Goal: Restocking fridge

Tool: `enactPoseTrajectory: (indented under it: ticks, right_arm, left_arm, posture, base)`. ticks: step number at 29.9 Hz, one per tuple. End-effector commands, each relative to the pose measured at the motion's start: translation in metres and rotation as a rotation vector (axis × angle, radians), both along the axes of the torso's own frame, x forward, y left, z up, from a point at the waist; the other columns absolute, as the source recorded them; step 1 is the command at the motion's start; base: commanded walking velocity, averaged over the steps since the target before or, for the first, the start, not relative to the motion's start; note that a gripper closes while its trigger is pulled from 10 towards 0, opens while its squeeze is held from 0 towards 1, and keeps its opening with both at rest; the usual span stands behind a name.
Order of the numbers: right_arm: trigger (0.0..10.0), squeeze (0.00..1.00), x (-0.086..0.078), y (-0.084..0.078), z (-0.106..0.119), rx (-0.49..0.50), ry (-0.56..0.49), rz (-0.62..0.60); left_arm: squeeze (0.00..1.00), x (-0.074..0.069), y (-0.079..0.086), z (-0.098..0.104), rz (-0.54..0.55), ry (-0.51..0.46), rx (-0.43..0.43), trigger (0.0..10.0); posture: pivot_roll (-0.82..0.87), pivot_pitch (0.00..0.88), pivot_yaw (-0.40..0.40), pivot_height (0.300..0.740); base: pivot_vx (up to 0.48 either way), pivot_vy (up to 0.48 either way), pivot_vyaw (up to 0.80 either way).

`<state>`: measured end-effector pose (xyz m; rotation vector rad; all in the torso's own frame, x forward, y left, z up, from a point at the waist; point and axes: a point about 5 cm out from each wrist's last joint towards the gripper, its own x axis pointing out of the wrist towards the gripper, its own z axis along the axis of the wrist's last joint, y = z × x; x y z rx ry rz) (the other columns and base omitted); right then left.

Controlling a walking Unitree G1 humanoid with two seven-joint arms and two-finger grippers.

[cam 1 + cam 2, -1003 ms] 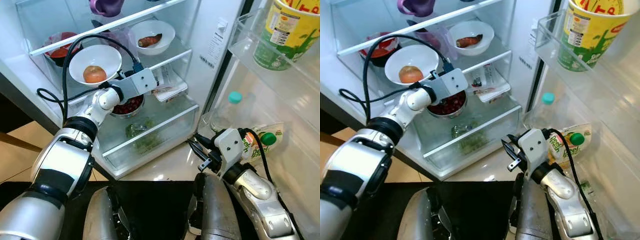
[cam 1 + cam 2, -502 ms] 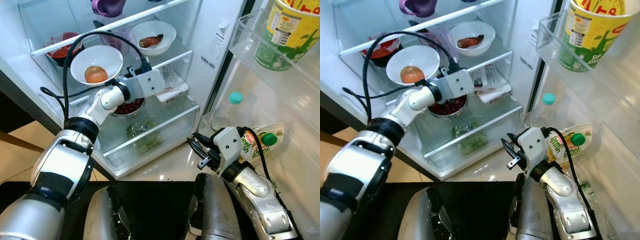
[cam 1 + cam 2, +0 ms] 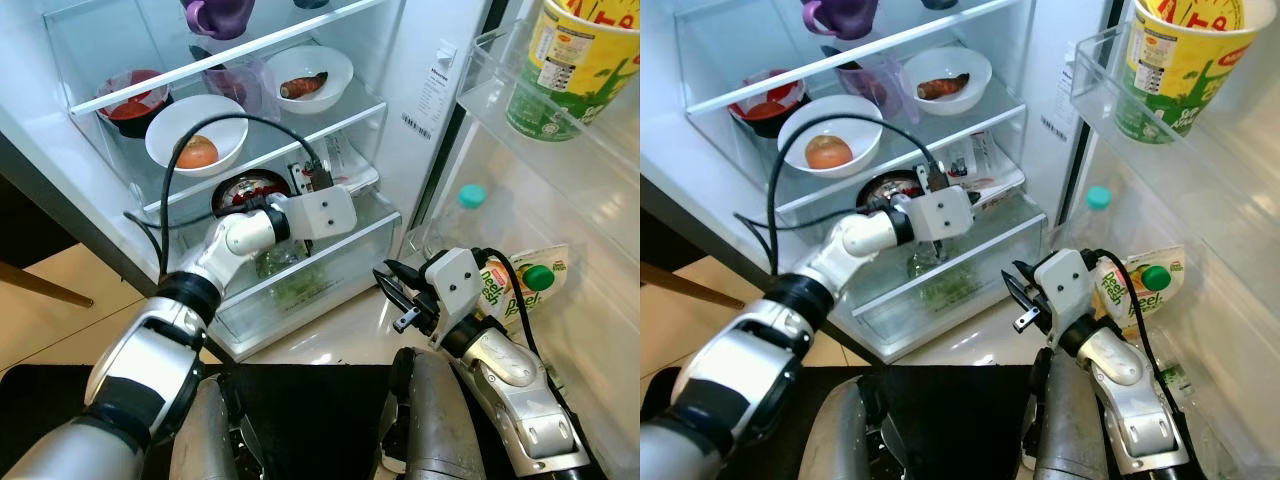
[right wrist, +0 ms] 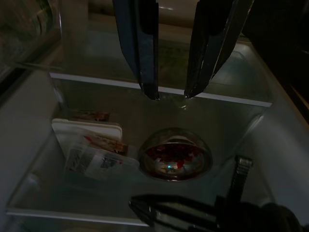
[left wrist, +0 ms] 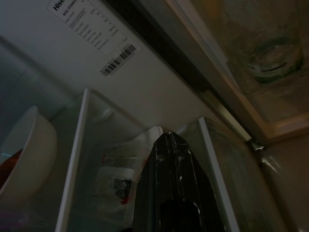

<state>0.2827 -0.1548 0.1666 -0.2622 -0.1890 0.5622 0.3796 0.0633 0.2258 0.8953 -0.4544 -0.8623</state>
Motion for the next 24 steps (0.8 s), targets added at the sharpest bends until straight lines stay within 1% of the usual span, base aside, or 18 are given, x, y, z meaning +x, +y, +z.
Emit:
enactPoseTrajectory:
  ticks: [1, 3, 4, 5, 6, 7, 8, 9, 10, 11, 12, 14, 16, 19, 20, 21, 23, 24]
  right_arm:
    - [10.0, 0.0, -0.001, -0.001, -0.006, 0.002, 0.018, 0.002]
    - [10.0, 0.0, -0.001, -0.001, -0.006, 0.002, 0.018, 0.002]
    - [10.0, 0.0, 0.0, -0.001, -0.006, 0.001, 0.016, 0.002]
    - [10.0, 0.0, 0.001, -0.002, -0.005, 0.0, 0.013, 0.003]
    - [10.0, 0.0, 0.001, -0.002, -0.005, 0.0, 0.013, 0.003]
    - [10.0, 0.0, 0.002, -0.002, -0.005, 0.0, 0.011, 0.004]
    - [10.0, 0.0, 0.002, -0.002, -0.005, 0.0, 0.011, 0.004]
    - [10.0, 0.0, 0.004, -0.001, -0.004, 0.001, 0.004, 0.007]
    - [10.0, 0.0, 0.004, -0.001, -0.004, 0.001, 0.004, 0.007]
    - [10.0, 0.0, 0.004, 0.0, -0.003, 0.001, -0.001, 0.009]
    - [10.0, 0.0, 0.004, 0.0, -0.003, 0.001, -0.001, 0.009]
    - [10.0, 0.0, 0.005, 0.0, -0.001, 0.002, -0.008, 0.011]
    - [10.0, 0.0, 0.005, -0.001, -0.001, 0.0, -0.012, 0.01]
    - [10.0, 0.0, 0.006, -0.002, 0.0, 0.0, -0.017, 0.01]
    - [10.0, 0.0, 0.006, -0.002, 0.0, 0.0, -0.017, 0.01]
    - [10.0, 0.0, 0.006, -0.002, 0.0, 0.0, -0.017, 0.01]
    - [10.0, 0.0, 0.007, -0.002, 0.0, 0.001, -0.019, 0.013]
    - [10.0, 0.0, 0.007, -0.002, 0.0, 0.001, -0.019, 0.013]
  left_arm:
    - [0.0, -0.003, -0.001, -0.012, 0.008, 0.043, -0.025, 0.0]
    - [0.0, -0.003, -0.001, -0.012, 0.008, 0.043, -0.025, 0.0]
    - [0.0, -0.004, 0.003, -0.019, 0.061, 0.064, -0.082, 0.0]
    - [0.0, -0.004, 0.007, -0.025, 0.119, 0.094, -0.151, 1.2]
    - [0.0, -0.004, 0.007, -0.025, 0.119, 0.094, -0.151, 1.2]
    - [0.0, -0.004, 0.011, -0.03, 0.174, 0.119, -0.21, 2.3]
    - [0.0, -0.004, 0.011, -0.03, 0.174, 0.119, -0.21, 2.3]
    - [0.0, -0.006, 0.022, -0.047, 0.275, 0.175, -0.281, 9.5]
    - [0.0, -0.006, 0.022, -0.047, 0.275, 0.175, -0.281, 9.5]
    - [0.0, -0.008, 0.03, -0.059, 0.336, 0.217, -0.321, 10.0]
    - [0.0, -0.008, 0.03, -0.059, 0.336, 0.217, -0.321, 10.0]
    - [0.0, -0.013, 0.042, -0.081, 0.431, 0.29, -0.367, 10.0]
    - [0.0, -0.021, 0.05, -0.102, 0.502, 0.375, -0.402, 10.0]
    - [0.0, -0.039, 0.059, -0.14, 0.581, 0.499, -0.393, 10.0]
    - [0.0, -0.039, 0.059, -0.14, 0.581, 0.499, -0.393, 10.0]
    - [0.0, -0.043, 0.061, -0.147, 0.593, 0.518, -0.383, 10.0]
    - [0.0, -0.057, 0.067, -0.172, 0.642, 0.606, -0.383, 10.0]
    - [0.0, -0.057, 0.067, -0.172, 0.642, 0.606, -0.383, 10.0]
  posture:
    - [-0.11, 0.284, 0.101, 0.474]
    - [-0.11, 0.284, 0.101, 0.474]
    - [-0.11, 0.279, 0.101, 0.474]
    - [-0.1, 0.275, 0.101, 0.474]
    - [-0.1, 0.275, 0.101, 0.474]
    - [-0.1, 0.273, 0.103, 0.474]
    - [-0.1, 0.273, 0.103, 0.474]
    - [-0.1, 0.267, 0.105, 0.474]
    - [-0.1, 0.267, 0.105, 0.474]
    - [-0.1, 0.267, 0.105, 0.474]
    - [-0.1, 0.267, 0.105, 0.474]
    - [-0.1, 0.266, 0.111, 0.474]
    - [-0.09, 0.265, 0.112, 0.474]
    - [-0.09, 0.263, 0.112, 0.474]
    - [-0.09, 0.263, 0.112, 0.474]
    - [-0.09, 0.263, 0.112, 0.474]
    - [-0.08, 0.261, 0.11, 0.474]
    - [-0.08, 0.261, 0.11, 0.474]
  base:
    - [0.0, 0.0, 0.0]
    - [0.0, 0.0, 0.0]
    - [0.0, 0.0, 0.0]
    - [0.0, 0.0, 0.0]
    - [0.0, 0.0, 0.0]
    - [0.0, 0.0, 0.0]
    - [0.0, 0.0, 0.0]
    - [0.0, 0.0, 0.0]
    - [0.0, 0.0, 0.0]
    - [0.0, 0.0, 0.0]
    - [0.0, 0.0, 0.0]
    - [0.0, 0.0, 0.0]
    - [0.0, 0.0, 0.0]
    - [0.0, 0.0, 0.0]
    - [0.0, 0.0, 0.0]
    - [0.0, 0.0, 0.0]
    - [0.0, 0.0, 0.0]
    - [0.0, 0.0, 0.0]
